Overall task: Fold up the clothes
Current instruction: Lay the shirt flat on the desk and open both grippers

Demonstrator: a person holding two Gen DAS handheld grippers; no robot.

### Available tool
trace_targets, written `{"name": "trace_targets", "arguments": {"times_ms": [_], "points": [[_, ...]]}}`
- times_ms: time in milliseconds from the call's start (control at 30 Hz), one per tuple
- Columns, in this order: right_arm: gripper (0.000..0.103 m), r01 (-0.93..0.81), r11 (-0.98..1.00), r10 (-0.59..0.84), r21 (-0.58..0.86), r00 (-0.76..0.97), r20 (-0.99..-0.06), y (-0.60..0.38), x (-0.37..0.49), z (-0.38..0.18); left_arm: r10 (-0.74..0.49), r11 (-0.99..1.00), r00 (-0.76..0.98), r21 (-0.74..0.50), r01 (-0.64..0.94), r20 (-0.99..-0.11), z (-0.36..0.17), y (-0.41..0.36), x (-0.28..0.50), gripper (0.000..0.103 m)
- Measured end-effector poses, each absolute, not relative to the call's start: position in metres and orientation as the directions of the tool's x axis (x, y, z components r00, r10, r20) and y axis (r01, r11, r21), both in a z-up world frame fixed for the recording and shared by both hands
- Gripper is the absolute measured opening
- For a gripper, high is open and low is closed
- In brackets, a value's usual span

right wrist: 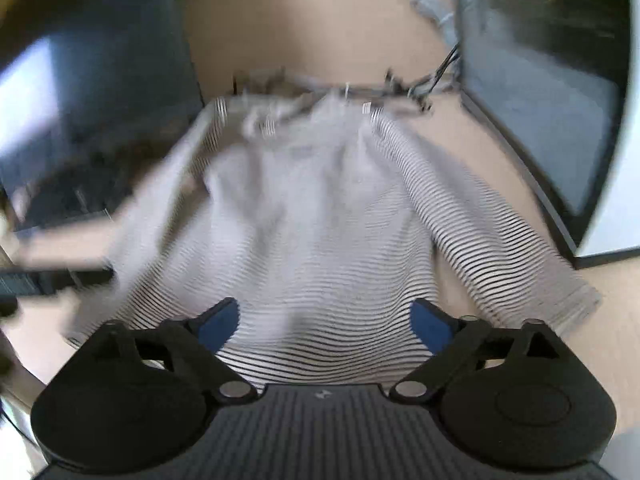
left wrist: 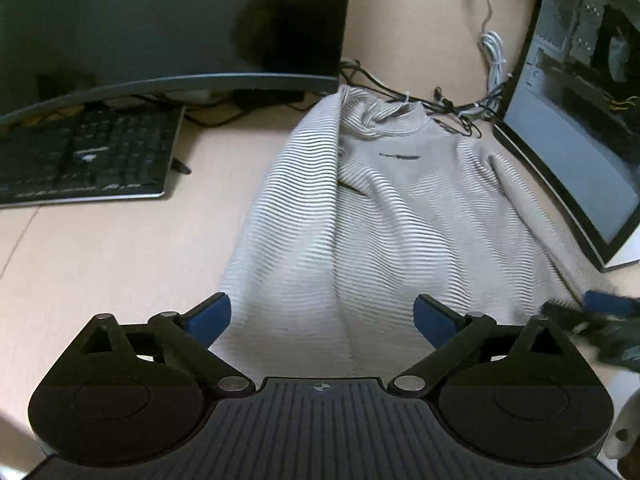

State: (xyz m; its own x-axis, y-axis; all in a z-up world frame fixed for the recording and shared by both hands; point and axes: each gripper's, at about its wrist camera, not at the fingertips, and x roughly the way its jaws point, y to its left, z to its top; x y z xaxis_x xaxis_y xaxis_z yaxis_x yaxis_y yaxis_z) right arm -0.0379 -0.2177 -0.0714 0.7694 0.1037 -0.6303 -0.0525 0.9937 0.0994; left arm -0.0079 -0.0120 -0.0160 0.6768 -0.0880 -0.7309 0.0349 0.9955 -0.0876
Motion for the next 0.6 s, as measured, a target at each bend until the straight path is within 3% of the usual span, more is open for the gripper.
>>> {"name": "trace_targets", "arguments": {"times_ms": [300,433,600], "points": [[0.103,0.027,0.980,0.069,0.198,0.883,-0.464,-0.243,-0.108,-0.025,0.007,0.999,0.728,-0.021,-0.030,-0.686,0.013,-0.064,-0.075,0.103],[0.103,-0.001,0.976,0.127,0.216,0.811,-0.571,-0.243,-0.113,-0.039,0.018,0.999,0.723,-0.017,-0.041,-0.691,0.014,-0.076,-0.088,0.103],[0.103,-0.025,0.983,0.129,0.180,0.796,-0.591,-0.241,-0.120,-0.043,0.031,0.999,0.715,-0.007,-0.050,-0.699,0.013,-0.083,-0.101,0.103]]}}
